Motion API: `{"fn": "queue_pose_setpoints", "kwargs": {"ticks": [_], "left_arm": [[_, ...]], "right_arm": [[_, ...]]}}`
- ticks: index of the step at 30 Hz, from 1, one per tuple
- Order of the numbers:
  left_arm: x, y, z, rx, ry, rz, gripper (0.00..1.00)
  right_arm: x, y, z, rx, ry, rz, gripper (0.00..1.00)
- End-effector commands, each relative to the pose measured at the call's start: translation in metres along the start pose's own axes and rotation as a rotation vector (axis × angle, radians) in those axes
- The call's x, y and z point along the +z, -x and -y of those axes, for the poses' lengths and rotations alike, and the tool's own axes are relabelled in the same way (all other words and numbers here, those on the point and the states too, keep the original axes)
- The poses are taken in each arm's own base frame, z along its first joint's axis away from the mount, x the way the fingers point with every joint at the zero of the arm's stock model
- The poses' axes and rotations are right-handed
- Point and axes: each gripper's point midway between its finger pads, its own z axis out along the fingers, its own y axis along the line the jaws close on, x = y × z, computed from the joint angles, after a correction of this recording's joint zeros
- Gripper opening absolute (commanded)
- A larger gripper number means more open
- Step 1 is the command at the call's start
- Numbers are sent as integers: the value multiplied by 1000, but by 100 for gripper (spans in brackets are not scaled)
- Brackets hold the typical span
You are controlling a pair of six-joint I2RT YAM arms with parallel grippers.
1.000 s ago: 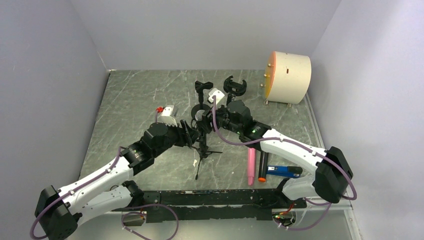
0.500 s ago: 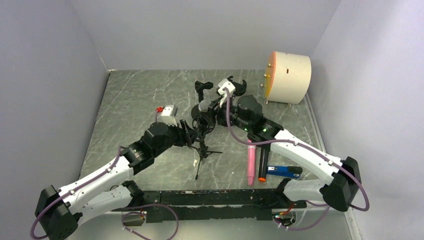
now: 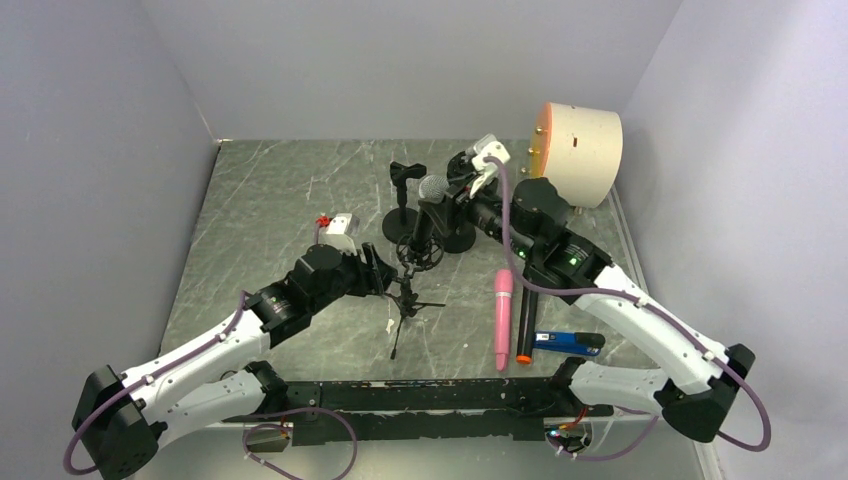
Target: Remove the microphone from the stand
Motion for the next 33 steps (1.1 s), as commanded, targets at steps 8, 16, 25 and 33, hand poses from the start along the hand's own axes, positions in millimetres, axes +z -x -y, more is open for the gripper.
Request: {"fn": "queue_pose_setpoints", "kwargs": {"ticks": [8, 16, 25, 33], "left_arm": [[-4, 25, 12, 7, -22, 72, 67], [-17, 37, 14, 35, -30, 106, 76], [-36, 59, 17, 71, -9, 153, 81], [-51, 55, -4, 92, 76, 152, 82]], "right_arm": [[-32, 85, 5, -21, -40, 149, 4], [-52, 103, 30, -81, -178, 132, 4], [-60, 77, 55, -76, -310, -29, 4], [-75, 17, 53, 63, -296, -165, 4]]}}
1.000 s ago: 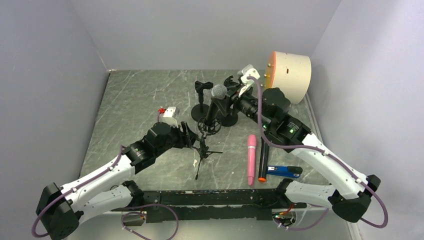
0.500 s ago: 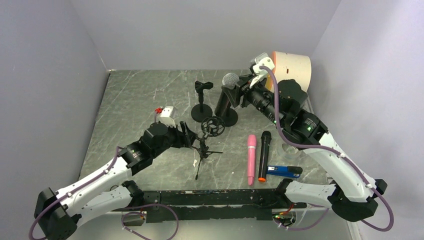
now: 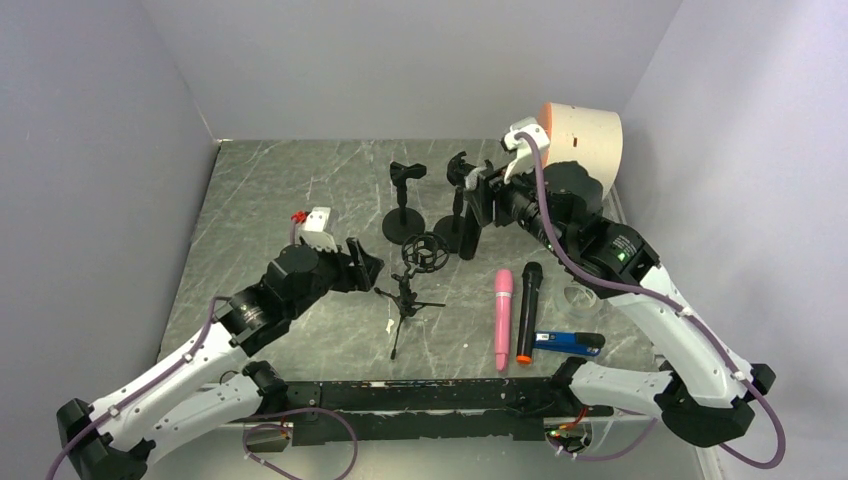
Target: Remove the microphone from the stand
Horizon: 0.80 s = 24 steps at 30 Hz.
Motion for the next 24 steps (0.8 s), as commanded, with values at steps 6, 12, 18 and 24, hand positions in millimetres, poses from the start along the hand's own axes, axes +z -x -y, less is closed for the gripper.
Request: {"fn": "queue_pose_setpoints", "kwargs": {"ticks": [6, 12, 18, 24], "left_arm": [[-22, 15, -25, 75, 119, 44, 83], [-27, 13, -36, 101, 165, 31, 83], [-29, 8, -39, 100, 166, 31, 83], [-29, 9, -40, 95, 173, 30, 84]], "right_arm": [[-24, -67, -4, 127, 68, -207, 2], [-25, -139, -20, 286, 255, -396, 1], [-14, -209, -32, 449, 342, -536, 1], [20, -262, -7, 532, 174, -621, 2]]}}
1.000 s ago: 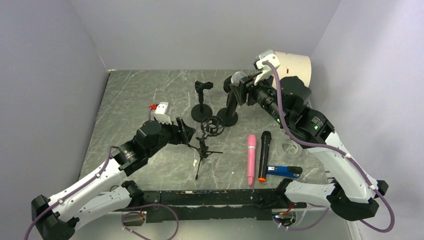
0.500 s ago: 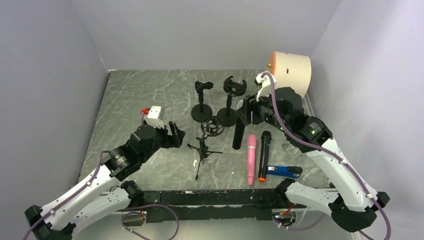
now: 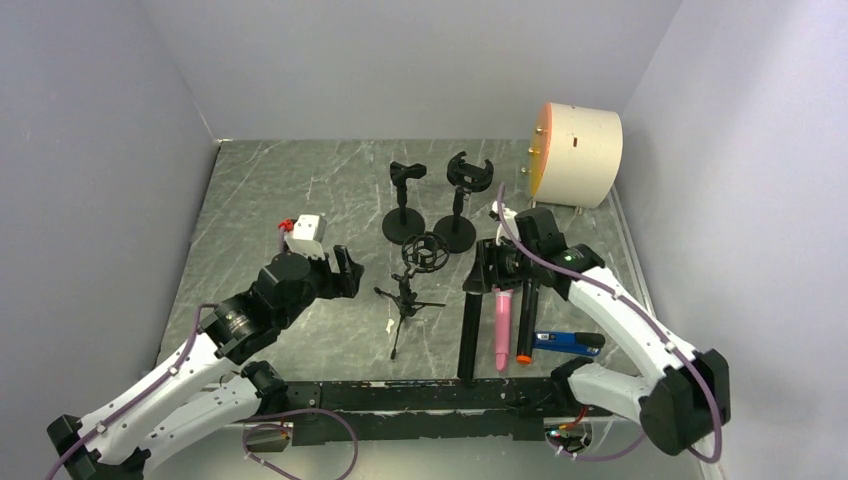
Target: Remove the microphone from the stand
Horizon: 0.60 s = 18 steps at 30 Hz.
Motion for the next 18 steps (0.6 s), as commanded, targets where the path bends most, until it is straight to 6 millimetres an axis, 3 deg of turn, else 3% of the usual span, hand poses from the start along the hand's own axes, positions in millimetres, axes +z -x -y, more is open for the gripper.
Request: {"fn": "queue_pose_setpoints", "kwargs": {"ticks": [1, 4, 11, 18], "left_arm": [[-4, 12, -1, -2, 13, 30, 84], [-3, 13, -1, -8, 18, 30, 84], [-2, 6, 0, -27, 13, 13, 84], [-5, 14, 0, -34, 8, 43, 86]], "right_arm": [[24, 31, 20, 73, -69, 91, 3], [39, 32, 39, 102, -145, 101, 4], [52, 41, 70, 148, -282, 157, 11], [74, 40, 72, 179, -367, 235, 21]]}}
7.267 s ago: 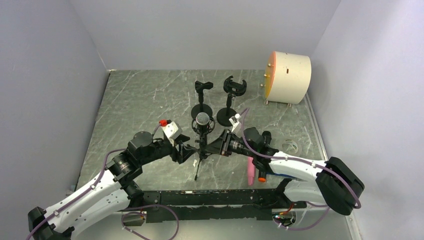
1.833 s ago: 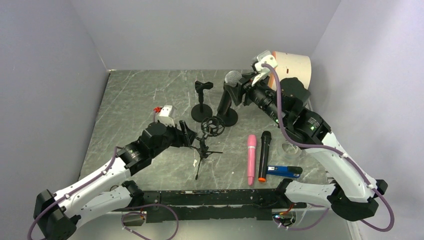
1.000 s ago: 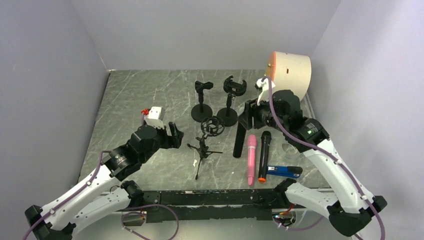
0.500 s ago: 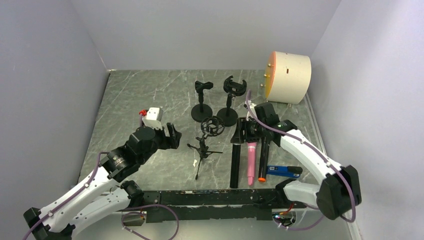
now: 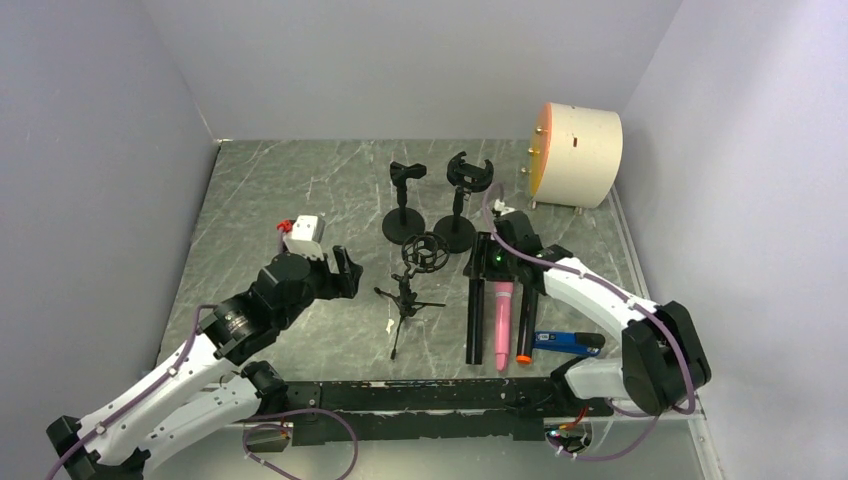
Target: Remove the microphone from the stand
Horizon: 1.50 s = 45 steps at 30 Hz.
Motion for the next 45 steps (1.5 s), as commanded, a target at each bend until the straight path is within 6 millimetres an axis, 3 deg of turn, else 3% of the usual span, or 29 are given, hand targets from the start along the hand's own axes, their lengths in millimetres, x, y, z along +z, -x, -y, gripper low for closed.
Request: {"fn": "queue_pose_setpoints", "kwargs": {"ticks": [1, 7, 14, 20, 27, 33, 39, 45], "left_arm": [[-5, 15, 3, -28, -5, 43, 85], [-7, 14, 0, -31, 9, 39, 86], [-12, 16, -2, -42, 8, 49, 86], [-15, 18, -6, -31, 29, 52, 88], [-15, 17, -7, -38, 27, 54, 88], [-12, 15, -8, -39, 33, 50, 89], [-14, 22, -5, -19, 29, 54, 90], [-13, 20, -4, -8, 35, 32, 91]], "right_arm": [[14, 20, -6, 6, -97, 131, 23], [26, 18, -1, -60, -243, 135, 31], [36, 7, -5, -55, -208, 104, 56], [28, 8, -8, -46, -193, 112, 68], [10, -8, -19, -45, -104, 81, 66], [1, -43, -25, -32, -31, 31, 64], [8, -66, -8, -71, -150, -5, 58], [8, -57, 8, -69, -257, 53, 45]]}}
